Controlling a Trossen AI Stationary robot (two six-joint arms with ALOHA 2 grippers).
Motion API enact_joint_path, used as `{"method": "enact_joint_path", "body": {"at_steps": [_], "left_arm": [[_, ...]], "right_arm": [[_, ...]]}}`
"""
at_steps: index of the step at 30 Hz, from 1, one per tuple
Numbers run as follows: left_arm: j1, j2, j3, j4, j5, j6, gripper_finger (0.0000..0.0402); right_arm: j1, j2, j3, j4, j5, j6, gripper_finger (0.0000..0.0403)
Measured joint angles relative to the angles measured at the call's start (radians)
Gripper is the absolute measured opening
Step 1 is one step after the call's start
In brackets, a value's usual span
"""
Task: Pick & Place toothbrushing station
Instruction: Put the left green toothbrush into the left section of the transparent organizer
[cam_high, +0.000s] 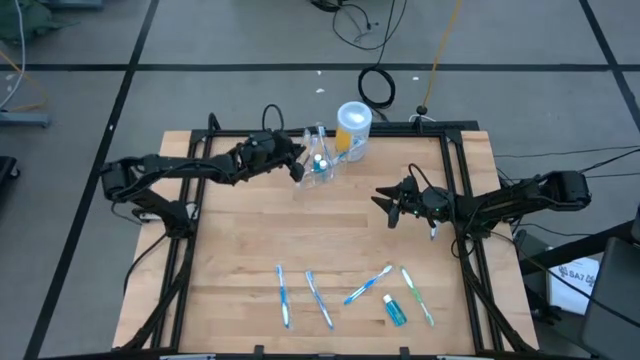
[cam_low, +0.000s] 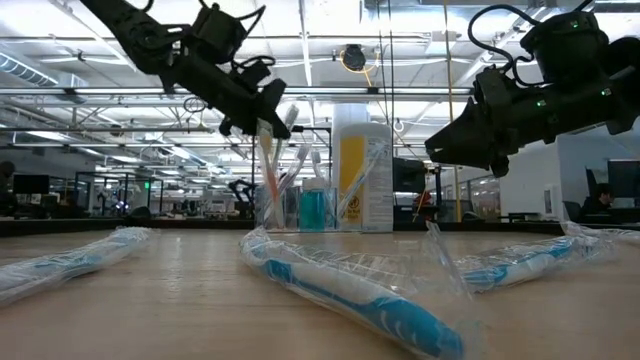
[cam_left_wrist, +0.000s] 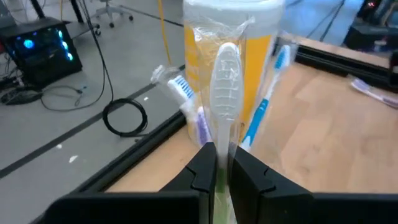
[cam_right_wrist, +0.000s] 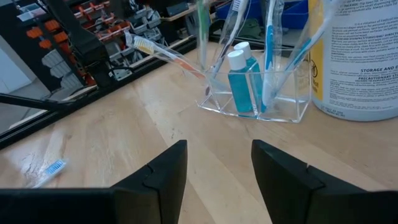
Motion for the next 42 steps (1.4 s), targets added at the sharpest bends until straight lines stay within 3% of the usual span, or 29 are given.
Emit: {"method": "enact_joint_path", "body": {"at_steps": [13,23,42], "left_arm": [[-0.006,0.095,0.000,-0.003,-0.077,-0.102,0.0031],[-0.043,0.094,0.002,-0.107,-0.077,0.009,0.0031],[-0.050,0.094,0.002,-0.112,-0.095,0.018,0.0042]], "right_arm": [[0.000,0.000,0.000,0.000,0.000,0.000,0.0171],[0.000,0.000,0.000,0.000,0.000,0.000,0.0171],[0.000,0.000,0.000,0.007,0.002,0.000,0.0171]]}}
